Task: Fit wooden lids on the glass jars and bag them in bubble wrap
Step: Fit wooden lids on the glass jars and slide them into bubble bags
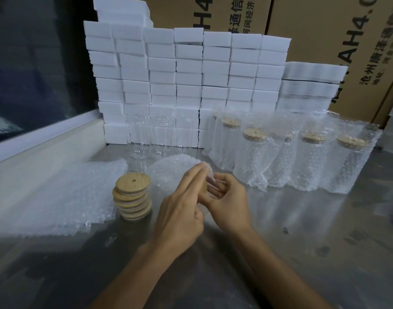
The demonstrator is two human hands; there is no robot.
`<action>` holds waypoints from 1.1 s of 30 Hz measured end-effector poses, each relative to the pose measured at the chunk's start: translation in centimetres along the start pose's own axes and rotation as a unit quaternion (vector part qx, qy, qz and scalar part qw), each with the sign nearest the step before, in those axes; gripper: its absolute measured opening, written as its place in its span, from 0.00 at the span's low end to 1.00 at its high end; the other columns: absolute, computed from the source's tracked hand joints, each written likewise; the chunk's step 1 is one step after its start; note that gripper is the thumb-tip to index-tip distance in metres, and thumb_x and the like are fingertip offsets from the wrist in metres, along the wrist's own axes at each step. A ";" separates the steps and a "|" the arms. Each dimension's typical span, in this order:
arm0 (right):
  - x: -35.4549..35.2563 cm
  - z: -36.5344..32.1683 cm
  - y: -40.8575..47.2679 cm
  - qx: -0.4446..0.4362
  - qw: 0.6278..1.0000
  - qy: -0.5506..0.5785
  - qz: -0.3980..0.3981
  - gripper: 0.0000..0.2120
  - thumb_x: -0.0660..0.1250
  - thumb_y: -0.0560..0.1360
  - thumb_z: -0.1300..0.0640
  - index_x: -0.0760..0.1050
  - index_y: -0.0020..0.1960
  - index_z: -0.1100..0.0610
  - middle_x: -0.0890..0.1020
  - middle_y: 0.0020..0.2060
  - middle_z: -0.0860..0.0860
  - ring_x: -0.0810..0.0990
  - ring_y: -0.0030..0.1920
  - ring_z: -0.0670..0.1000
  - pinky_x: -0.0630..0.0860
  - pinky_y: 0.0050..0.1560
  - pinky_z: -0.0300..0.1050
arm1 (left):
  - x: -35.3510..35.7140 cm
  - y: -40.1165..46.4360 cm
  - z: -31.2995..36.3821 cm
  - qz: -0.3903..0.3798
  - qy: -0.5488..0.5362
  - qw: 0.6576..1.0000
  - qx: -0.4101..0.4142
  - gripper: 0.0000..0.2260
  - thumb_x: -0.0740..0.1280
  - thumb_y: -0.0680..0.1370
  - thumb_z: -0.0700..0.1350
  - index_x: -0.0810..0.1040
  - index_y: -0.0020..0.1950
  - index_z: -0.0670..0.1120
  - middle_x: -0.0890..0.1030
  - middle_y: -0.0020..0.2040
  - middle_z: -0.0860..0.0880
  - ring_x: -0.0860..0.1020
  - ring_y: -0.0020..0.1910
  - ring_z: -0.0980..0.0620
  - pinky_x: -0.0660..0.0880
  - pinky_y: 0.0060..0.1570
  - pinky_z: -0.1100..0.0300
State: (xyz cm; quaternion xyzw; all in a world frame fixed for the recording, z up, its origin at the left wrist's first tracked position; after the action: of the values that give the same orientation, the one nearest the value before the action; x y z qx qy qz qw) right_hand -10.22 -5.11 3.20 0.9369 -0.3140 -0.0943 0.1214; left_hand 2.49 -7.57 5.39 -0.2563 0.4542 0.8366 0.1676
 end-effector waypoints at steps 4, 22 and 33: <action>-0.8 -0.2 0.2 -0.021 0.990 -0.133 0.045 0.18 0.84 0.62 0.52 0.75 0.38 0.57 0.82 0.31 0.43 0.80 0.31 0.41 0.78 0.37 0.40 | -0.1 0.0 -0.1 -0.011 0.004 1.000 0.026 0.41 0.61 0.65 0.28 0.63 0.77 0.49 0.62 0.77 0.58 0.69 0.70 0.56 0.76 0.58 0.54; -2.5 -1.1 0.8 -0.036 0.973 0.140 0.181 0.18 0.65 0.82 0.57 0.74 0.34 0.60 0.80 0.28 0.53 0.75 0.26 0.45 0.71 0.27 0.39 | -2.4 0.8 -0.2 0.119 0.020 0.991 0.059 0.36 0.72 0.69 0.63 0.70 0.71 0.46 0.74 0.63 0.54 0.70 0.61 0.55 0.68 0.61 0.62; -1.8 -3.7 0.5 0.085 0.909 0.406 -0.040 0.16 0.69 0.74 0.45 0.75 0.49 0.57 0.83 0.40 0.54 0.83 0.42 0.51 0.78 0.48 0.43 | -1.3 0.3 -1.3 0.117 -0.186 0.973 -0.075 0.32 0.78 0.61 0.63 0.71 0.60 0.57 0.80 0.53 0.60 0.80 0.53 0.59 0.77 0.49 0.64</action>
State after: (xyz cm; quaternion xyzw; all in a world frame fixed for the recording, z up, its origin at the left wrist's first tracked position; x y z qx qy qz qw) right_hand -11.00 -3.77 7.09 0.9127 -0.2065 0.3170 0.1546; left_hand 3.78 -8.94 5.78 -0.0529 0.3772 0.9153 0.1307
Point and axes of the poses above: each hand's wrist, its own y-axis towards the middle knuckle, its own x-axis out of the palm, z = x × y, the point moved 3 cm from there along y, towards the middle knuckle
